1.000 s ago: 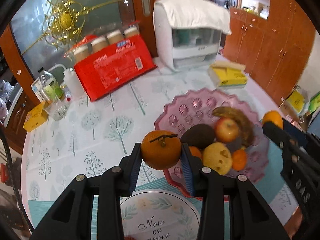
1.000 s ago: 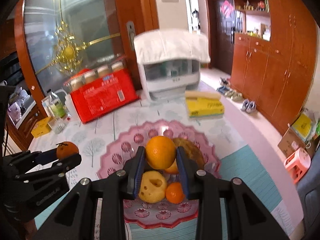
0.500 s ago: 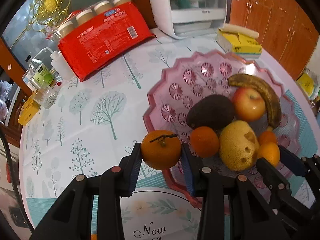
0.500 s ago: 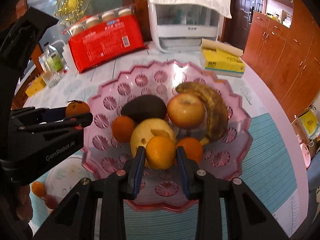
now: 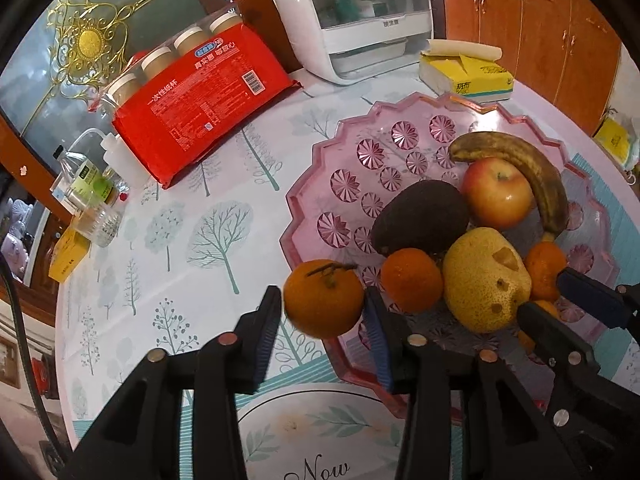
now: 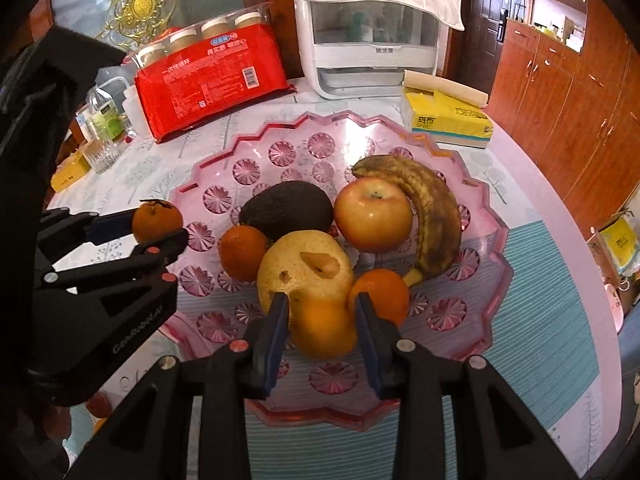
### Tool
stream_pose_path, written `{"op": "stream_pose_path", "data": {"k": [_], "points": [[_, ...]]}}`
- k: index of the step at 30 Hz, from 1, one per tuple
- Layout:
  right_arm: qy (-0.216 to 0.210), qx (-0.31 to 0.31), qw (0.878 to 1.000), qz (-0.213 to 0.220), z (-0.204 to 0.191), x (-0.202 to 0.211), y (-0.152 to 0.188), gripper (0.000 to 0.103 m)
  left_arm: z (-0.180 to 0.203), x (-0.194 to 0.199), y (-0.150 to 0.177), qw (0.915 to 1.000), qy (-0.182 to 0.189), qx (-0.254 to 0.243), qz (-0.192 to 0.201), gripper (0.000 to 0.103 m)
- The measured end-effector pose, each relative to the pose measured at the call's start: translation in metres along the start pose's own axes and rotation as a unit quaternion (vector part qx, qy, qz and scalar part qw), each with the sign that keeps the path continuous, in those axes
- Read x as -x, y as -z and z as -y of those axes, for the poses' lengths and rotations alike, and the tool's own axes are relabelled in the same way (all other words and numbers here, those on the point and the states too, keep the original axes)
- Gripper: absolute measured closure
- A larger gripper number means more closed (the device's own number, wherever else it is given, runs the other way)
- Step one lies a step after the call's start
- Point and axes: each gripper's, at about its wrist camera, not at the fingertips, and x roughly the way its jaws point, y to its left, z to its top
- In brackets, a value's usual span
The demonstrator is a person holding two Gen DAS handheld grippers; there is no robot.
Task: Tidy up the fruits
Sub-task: 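Withdraw both tools from the bowl back toward the plate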
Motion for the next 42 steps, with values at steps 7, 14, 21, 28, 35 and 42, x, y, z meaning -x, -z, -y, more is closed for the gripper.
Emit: {"op": "stream_pose_path", "data": {"k": [7,14,21,28,35,42], "points": [[0.007,0.012,1.000,0.021,-0.003,0.012,0.000,0.057,0.000,0.016,0.001,0.9994,-0.016,-0.003,0.032,0.027],[0.012,0.012,1.000,0.026,-0.002,0.019,0.002,0.051,-0.009,0.027,0.007,0.9995,-0.011,0.013,0.026,0.018],[0.008,0.015,0.999,0.029,-0.006,0.028,0.007,0.050,-0.017,0.039,0.027,0.9996,-0.003,0.026,0.008,0.017],[0.007,0.014,0.999,0.033,-0.010,0.040,0.014,0.050,-0.027,0.053,0.050,0.9993,-0.007,0.037,-0.005,0.017],[0.005,0.014,0.999,0.048,-0.016,0.061,0.023,0.050,-0.037,0.078,0.064,0.9991,-0.009,0.042,0.003,0.017],[0.001,0.012,0.998,0.068,-0.026,0.085,0.040,0.046,-0.041,0.099,0.080,0.9988,-0.006,0.047,0.004,0.017]]}}
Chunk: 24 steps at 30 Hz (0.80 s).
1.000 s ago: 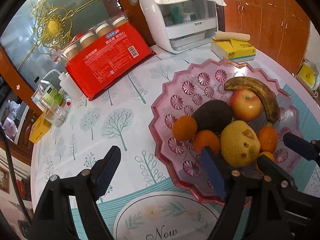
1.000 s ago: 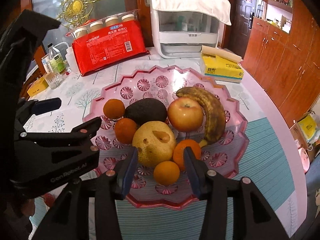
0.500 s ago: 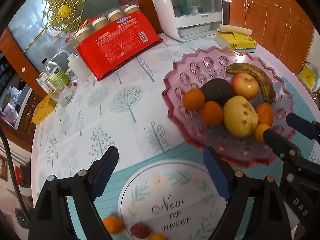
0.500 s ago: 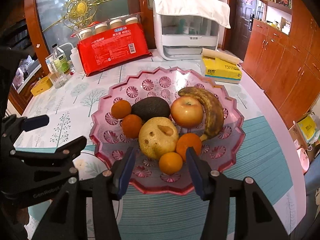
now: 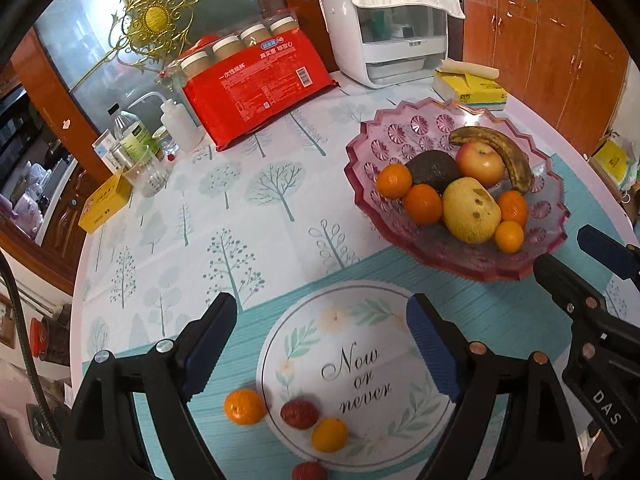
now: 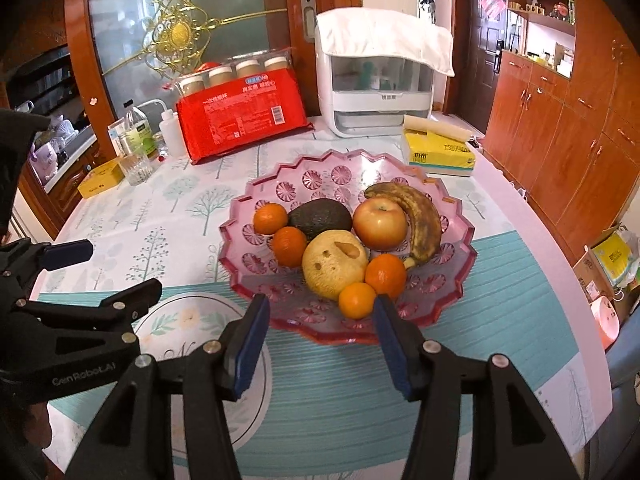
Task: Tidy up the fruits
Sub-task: 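Withdraw both tools from the bowl back toward the plate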
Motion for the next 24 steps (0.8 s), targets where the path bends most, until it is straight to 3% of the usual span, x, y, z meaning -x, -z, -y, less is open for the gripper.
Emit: {"op": "stream_pose_path", "data": {"k": [13,24], "points": [[-0.018,0.012,1.000,0.016,-0.025,0.033,0.025,0.043,-0.007,0.026,0.045,0.9999,0.013,0.009,-0.003,0.017],[-0.064,0.065,0.996,-0.003,-0.063,0.034,0.029,0.043,-0.065,0.036,0.073,0.9951,-0.015,0.097,-0.008,0.017]]}}
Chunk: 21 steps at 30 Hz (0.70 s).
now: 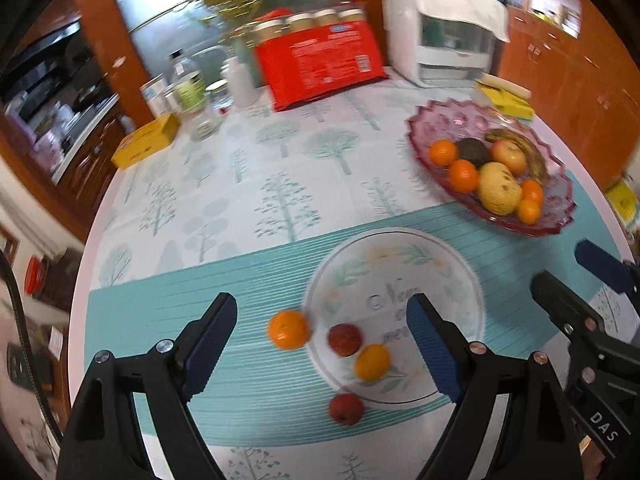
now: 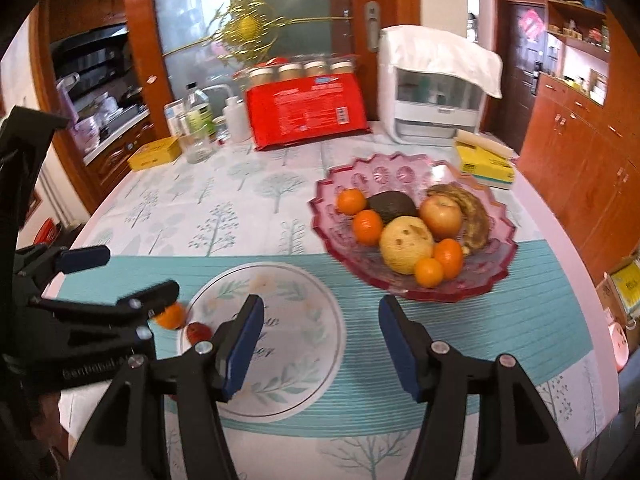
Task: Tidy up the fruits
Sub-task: 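Withdraw both tools from the bowl back toward the plate, then grasp a mandarin with the left tool while the right tool grasps a yellow mandarin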
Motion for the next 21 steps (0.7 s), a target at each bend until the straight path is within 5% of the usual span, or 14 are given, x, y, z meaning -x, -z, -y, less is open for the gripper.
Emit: {"op": "stream_pose_path", "data": {"k": [13,21], "points": [[-0.081,0.010,0.995,-0.061,-0.015,-0.034,-0.003,0.043,-0.074,-0.014,0.037,0.9952,-0.041,0.084,-0.029,0.017],[-0.128,0.014,0.985,-0.118,-0.021,-0.064,0.018,0.043,-0.079,-0.045,0.059,0.9931,-0.022,0.096,-0.065,0.017]]}}
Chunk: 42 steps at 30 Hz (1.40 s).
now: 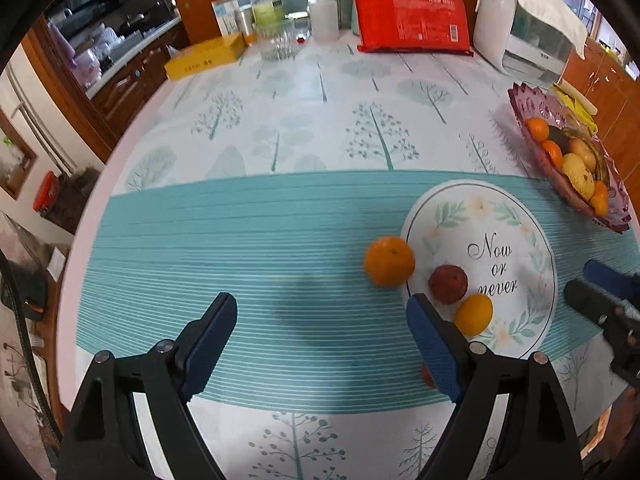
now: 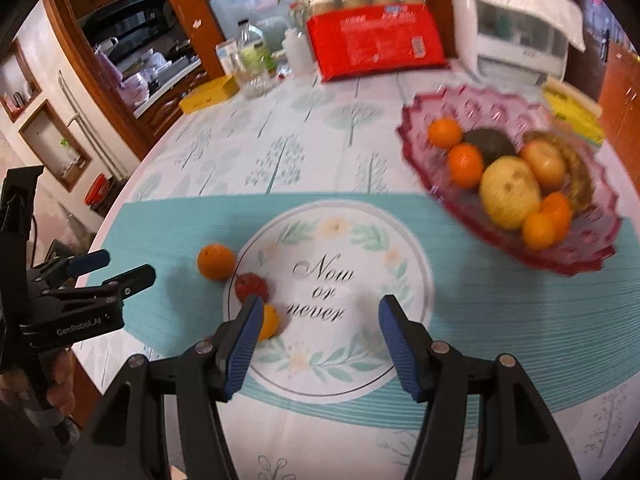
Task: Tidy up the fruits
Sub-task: 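Grasp a mandarin with the left tool while the right tool grasps a yellow mandarin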
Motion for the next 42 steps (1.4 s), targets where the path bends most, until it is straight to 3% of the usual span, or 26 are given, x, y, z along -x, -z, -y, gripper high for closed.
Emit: {"op": "stream_pose_path", "data": {"k": [9,17,21,31,35,42], "points": [[-0.030,0.024,0.998,-0.053,-0.019,-0.039,0.010,0.043,0.019,-0.033,-0.010,0.9990,0.032,-0.025,-0.020,0.017],[-0.040,0.036,0.996,-0.070,-0.029,-0.060,0.004,0.043,0.032,-0.054,-0.020,0.9971,0.055,-0.036,-0.038,0.018],[-0.043,0.042,0.995,-0.082,-0.032,-0.071,0.003,0.045,0.030,-0.066,-0.023,0.9955,0.071,-0.027,-0.056,0.030],[-0.076,0.056,0.991,-0.098,-0.042,-0.082,0.001,0.068,0.023,-0.088,-0.028,0.9920,0.098,0.010,-0.079,0.047],[-0.066,0.071,0.991,-0.094,-0.048,-0.082,0.002,0.069,0.031,-0.088,-0.031,0.9909,0.111,0.001,-0.077,0.063],[-0.051,0.066,0.992,-0.090,-0.048,-0.080,-0.001,0.069,0.033,-0.080,-0.030,0.9917,0.107,-0.006,-0.071,0.064]]}}
